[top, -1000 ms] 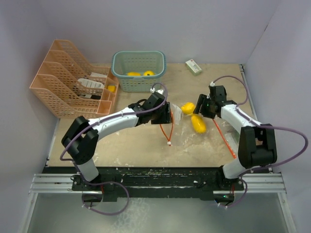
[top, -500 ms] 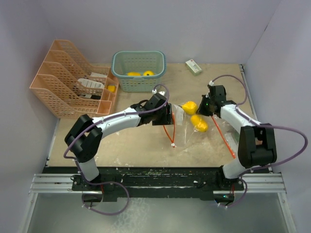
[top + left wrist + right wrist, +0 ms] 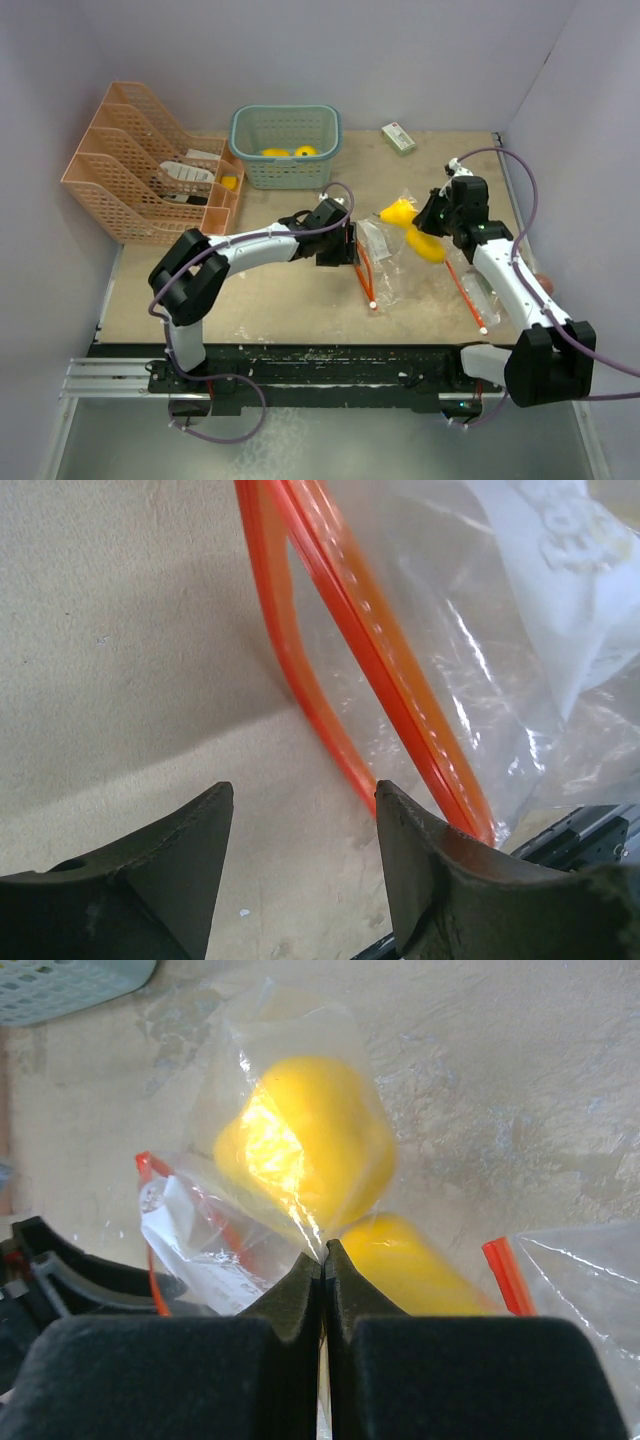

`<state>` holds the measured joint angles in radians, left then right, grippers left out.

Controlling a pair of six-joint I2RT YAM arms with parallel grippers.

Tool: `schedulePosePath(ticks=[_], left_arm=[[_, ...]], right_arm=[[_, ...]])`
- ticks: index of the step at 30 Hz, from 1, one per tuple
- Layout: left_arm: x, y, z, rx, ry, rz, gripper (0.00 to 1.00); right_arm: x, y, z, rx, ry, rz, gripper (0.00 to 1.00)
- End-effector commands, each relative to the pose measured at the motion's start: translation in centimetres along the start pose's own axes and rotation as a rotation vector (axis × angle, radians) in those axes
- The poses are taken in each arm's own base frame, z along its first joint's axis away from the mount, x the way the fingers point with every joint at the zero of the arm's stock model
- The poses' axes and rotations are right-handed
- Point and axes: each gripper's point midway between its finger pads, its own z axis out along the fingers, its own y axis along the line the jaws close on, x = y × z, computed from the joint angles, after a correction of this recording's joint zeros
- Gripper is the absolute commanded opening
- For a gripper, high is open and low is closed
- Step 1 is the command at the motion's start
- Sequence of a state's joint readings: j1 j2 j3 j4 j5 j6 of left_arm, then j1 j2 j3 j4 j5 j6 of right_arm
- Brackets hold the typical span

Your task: Open the zip-top bag and remove the fake food

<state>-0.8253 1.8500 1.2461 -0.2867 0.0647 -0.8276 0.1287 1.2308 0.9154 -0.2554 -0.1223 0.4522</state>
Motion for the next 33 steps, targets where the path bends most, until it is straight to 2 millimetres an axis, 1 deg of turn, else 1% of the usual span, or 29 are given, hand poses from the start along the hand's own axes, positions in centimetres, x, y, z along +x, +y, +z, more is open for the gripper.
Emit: schedulePosePath(ticks=[1,3,4,5,6,7,8,10,11,12,14,15,16,17,18,20,21,22,23,24,25,26,27,28,30,31,32,33], left_arm=[[-1.2,-2.1,0.2,0.076,-0.028,0.002,0.63],[-1.4,-2.2,0.3,0.076,-0.03,0.006,0.63],[-1.4,-2.2,0.4,0.076,-0.03,0.008,0.63],[-1.4,-2.2,0.4,0.076,-0.029,0.008,0.64],[-1.4,-2.3,0.6,0.076,-0.027,0.008,0.64],[-1.4,-2.2,0.7,0.076,-0.024,0.008,0.64],[-1.3,-2.3,0.8,0.078,-0.022,0.01,0.64],[-1.2,-2.2,0.8,0.073,-0.014,0.012,0.64],[-1.1,-2.1,0.9,0.07,-0.012,0.011,0.64],[-0.9,-2.0,0.9,0.068,-0.01,0.01,0.65],[-0.6,-1.7,1.3,0.063,0.0,0.008,0.65],[-0.4,-1.6,1.5,0.064,0.007,0.006,0.65],[-0.1,-1.5,1.7,0.062,0.016,0.005,0.65],[0.1,-1.4,1.9,0.061,0.024,0.005,0.65],[0.3,-1.3,2.0,0.055,0.031,0.004,0.66],[0.8,-1.2,2.1,0.047,0.039,0.008,0.66],[1.0,-1.0,2.2,0.041,0.043,0.006,0.66],[1.1,-0.9,2.2,0.039,0.045,0.004,0.66],[1.3,-0.7,2.4,0.036,0.05,0.004,0.66],[1.6,-0.6,2.5,0.034,0.055,0.002,0.66],[1.7,-0.5,2.7,0.032,0.061,0.0,0.66],[1.9,-0.5,2.8,0.032,0.066,0.002,0.66],[2.0,-0.5,2.9,0.032,0.07,0.003,0.66],[2.2,-0.6,2.9,0.032,0.074,0.005,0.66],[2.4,-0.6,2.9,0.029,0.076,0.008,0.67],[2.4,-0.7,2.9,0.031,0.076,0.009,0.67],[2.4,-0.7,2.9,0.03,0.077,0.01,0.67],[2.5,-0.7,2.9,0.03,0.078,0.01,0.67]], right_arm=[[-1.1,1.0,-1.8,-0.037,-0.051,-0.012,0.0],[-1.6,1.3,-2.5,-0.039,-0.081,-0.021,0.0],[-1.3,1.2,-2.5,-0.038,-0.078,-0.022,0.0],[-0.5,1.0,-2.0,-0.036,-0.056,-0.011,0.0],[1.1,1.1,-1.5,-0.059,0.004,0.004,0.0],[1.5,0.8,-1.3,-0.04,0.022,0.01,0.0],[0.7,0.8,-1.5,-0.027,-0.01,-0.002,0.0],[-1.8,1.9,-3.7,-0.055,-0.122,-0.028,0.0],[-2.4,1.9,-4.2,-0.037,-0.139,-0.043,0.0],[-2.7,1.8,-4.2,-0.02,-0.136,-0.049,0.0],[-0.9,1.8,-3.1,-0.037,-0.068,-0.012,0.0],[-0.1,1.6,-2.4,-0.035,-0.034,-0.007,0.0],[0.8,1.2,-2.2,-0.021,0.013,-0.025,0.0],[-0.2,1.1,-2.4,0.0,-0.014,-0.039,0.0],[-0.9,1.6,-3.0,-0.011,-0.044,-0.049,0.0],[-3.1,2.4,-4.9,-0.038,-0.155,-0.065,0.0],[-4.2,2.4,-5.7,-0.031,-0.206,-0.071,0.0],[-4.6,2.2,-6.1,-0.013,-0.228,-0.073,0.0],[-4.4,1.8,-6.0,0.005,-0.221,-0.072,0.0],[-3.4,1.8,-5.4,-0.007,-0.179,-0.069,0.0],[-2.6,1.4,-4.8,0.007,-0.144,-0.061,0.0],[-2.2,1.1,-4.7,0.026,-0.112,-0.063,0.0],[-2.8,0.7,-5.0,0.057,-0.127,-0.091,0.0],[-3.8,0.9,-5.6,0.058,-0.166,-0.098,0.0],[-5.9,1.8,-7.3,0.025,-0.27,-0.104,0.0],[-6.6,2.0,-8.0,0.022,-0.308,-0.103,0.0],[-8.0,2.5,-9.3,0.015,-0.353,-0.101,0.0],[-8.5,2.6,-9.7,0.02,-0.371,-0.1,0.0]])
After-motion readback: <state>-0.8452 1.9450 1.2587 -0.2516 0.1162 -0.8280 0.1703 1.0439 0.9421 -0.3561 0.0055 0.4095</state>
